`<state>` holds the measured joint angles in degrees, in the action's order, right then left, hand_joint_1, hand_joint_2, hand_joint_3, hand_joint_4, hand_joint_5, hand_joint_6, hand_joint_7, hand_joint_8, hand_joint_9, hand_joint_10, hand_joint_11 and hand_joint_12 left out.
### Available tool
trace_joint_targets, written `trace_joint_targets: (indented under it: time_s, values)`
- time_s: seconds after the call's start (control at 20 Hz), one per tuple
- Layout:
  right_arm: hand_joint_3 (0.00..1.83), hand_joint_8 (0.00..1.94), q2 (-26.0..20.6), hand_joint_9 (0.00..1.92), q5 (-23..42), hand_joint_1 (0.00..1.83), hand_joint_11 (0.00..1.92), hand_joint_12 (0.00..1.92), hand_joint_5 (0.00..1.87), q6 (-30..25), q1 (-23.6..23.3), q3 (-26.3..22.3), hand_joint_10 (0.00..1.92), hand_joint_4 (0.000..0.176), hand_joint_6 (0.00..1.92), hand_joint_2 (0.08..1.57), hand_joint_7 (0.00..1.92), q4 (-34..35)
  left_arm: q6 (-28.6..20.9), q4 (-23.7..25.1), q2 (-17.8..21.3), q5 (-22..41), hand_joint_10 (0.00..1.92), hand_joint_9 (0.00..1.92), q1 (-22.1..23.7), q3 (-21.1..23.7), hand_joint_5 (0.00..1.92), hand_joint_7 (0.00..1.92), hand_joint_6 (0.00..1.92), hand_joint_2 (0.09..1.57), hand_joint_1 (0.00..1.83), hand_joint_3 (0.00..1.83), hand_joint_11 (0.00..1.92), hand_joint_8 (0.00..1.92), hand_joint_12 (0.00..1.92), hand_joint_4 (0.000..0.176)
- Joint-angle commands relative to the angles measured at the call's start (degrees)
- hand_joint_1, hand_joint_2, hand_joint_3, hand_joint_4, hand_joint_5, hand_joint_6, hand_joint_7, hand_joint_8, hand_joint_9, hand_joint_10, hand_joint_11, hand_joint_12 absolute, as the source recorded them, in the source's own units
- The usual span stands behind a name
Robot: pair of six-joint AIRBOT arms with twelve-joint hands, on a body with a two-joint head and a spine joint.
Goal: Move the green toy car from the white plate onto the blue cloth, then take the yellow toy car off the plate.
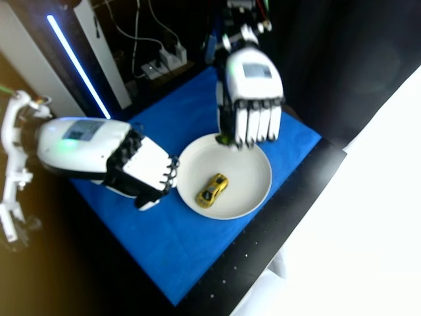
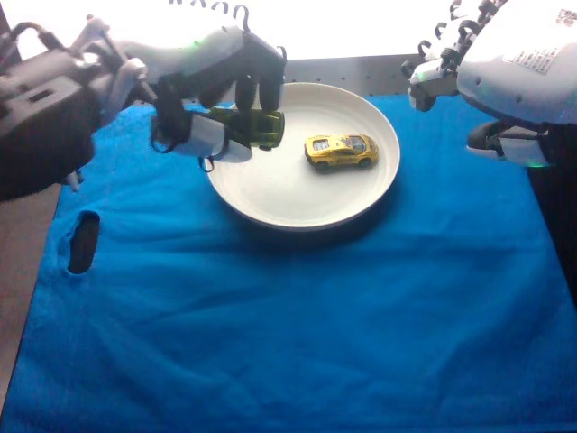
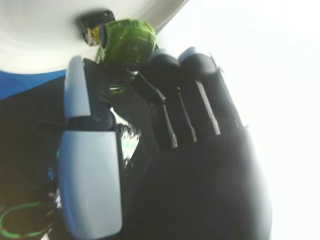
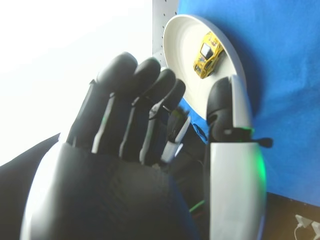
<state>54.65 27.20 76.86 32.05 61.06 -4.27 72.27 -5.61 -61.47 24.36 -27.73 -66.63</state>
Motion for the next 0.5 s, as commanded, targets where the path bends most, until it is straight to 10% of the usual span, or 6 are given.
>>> trace_joint_targets:
  time_s: [0.0,0.45]
  values:
    - [0.01,1.0,0.0,0.53,7.0,1.22,0.38,1.8,0.67,0.4,-0.9,0.0,1.32,0.0,0.49,1.0,0.62,0.5,0.0,1.2,1.7,9.1,1.6,0.88,-0.6,1.8,0.8,0.9,1.02,1.19,1.23,0.0,0.82,1.45,1.9,0.0]
    - [0.0,0.82,0.0,0.52,6.6,1.17,0.32,1.76,0.79,0.4,-0.8,0.3,1.24,0.0,0.12,1.02,0.66,1.8,-0.2,4.5,14.9,19.5,1.21,0.61,-12.1,17.8,0.81,0.88,1.19,1.19,1.18,0.0,0.17,1.24,1.82,0.009]
